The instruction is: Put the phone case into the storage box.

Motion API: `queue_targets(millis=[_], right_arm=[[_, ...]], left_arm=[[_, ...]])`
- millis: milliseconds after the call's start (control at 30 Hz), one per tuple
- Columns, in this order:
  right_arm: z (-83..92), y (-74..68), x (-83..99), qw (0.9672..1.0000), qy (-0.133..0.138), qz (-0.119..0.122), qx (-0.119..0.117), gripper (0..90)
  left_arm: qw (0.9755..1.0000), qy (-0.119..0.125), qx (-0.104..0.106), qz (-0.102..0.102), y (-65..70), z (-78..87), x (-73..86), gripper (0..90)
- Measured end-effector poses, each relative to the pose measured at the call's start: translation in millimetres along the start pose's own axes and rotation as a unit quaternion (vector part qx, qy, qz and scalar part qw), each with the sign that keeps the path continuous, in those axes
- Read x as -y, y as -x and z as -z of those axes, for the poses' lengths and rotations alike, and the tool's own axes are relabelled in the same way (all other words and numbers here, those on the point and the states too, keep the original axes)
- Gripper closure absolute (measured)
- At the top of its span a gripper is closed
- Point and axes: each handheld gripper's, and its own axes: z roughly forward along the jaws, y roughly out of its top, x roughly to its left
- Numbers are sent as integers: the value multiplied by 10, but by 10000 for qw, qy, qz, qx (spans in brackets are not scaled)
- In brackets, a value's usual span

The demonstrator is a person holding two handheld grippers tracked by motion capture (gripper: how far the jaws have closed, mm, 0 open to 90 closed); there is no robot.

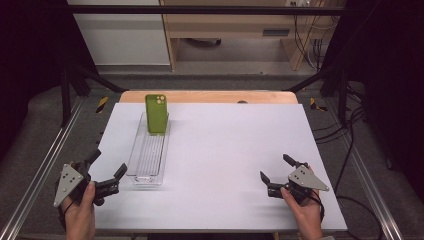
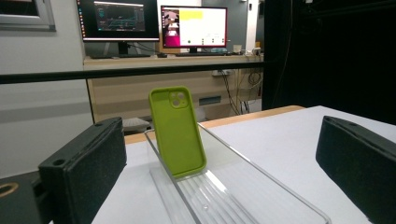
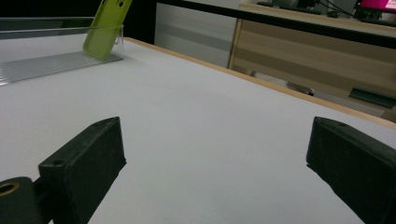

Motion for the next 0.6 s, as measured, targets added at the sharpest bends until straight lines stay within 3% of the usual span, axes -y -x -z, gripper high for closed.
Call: queue_targets(millis=[333, 600], right_arm=[[-10, 5, 10, 10000, -34, 10, 32, 40], [-1, 65, 29, 9998, -48, -71, 198, 39]], left_arm=[[9999, -17, 120, -6, 19, -41, 117, 14], [9999, -72, 1, 103, -31, -25, 213, 14]])
